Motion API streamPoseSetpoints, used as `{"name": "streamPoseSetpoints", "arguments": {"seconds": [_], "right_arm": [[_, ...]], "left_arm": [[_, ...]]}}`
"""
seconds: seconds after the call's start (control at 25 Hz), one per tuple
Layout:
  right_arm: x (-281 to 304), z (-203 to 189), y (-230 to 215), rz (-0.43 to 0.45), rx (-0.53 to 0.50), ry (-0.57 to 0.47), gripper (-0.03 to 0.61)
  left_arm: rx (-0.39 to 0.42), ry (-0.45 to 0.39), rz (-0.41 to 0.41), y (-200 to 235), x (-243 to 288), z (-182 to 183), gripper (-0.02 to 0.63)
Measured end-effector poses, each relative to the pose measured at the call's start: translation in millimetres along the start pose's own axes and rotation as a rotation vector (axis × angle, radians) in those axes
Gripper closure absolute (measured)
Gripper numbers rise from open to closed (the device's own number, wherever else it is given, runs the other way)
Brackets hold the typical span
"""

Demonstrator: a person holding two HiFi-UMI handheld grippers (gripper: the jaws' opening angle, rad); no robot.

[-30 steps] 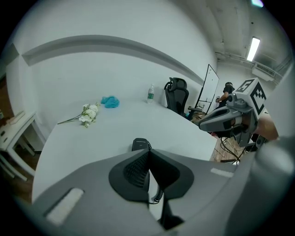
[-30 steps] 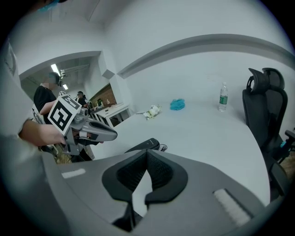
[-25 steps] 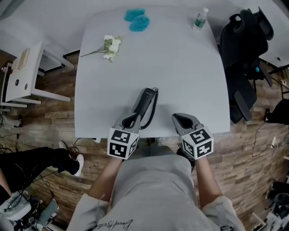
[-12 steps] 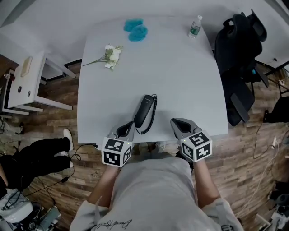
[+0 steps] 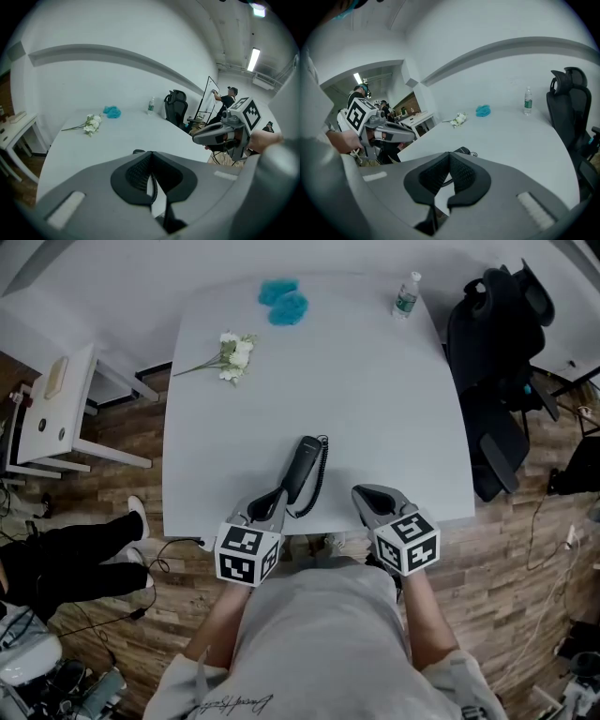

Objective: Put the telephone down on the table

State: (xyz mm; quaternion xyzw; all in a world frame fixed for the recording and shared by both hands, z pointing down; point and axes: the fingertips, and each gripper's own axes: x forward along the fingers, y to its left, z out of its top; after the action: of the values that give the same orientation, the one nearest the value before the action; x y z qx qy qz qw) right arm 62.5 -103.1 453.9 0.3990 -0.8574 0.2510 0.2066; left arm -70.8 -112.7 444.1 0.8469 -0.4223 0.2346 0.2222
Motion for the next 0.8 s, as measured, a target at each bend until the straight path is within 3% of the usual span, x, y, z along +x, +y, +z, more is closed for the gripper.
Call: {"name": "streamPoseSetpoints", "arguments": {"seconds": [0.8], "right_arm": [[0.7,1.1,-1.9,-0.008,-0.02,0.008,0.574]], "left_arm": [[0.009,0.0,-0.001,7.3,0.3,5.4,0.597]]}}
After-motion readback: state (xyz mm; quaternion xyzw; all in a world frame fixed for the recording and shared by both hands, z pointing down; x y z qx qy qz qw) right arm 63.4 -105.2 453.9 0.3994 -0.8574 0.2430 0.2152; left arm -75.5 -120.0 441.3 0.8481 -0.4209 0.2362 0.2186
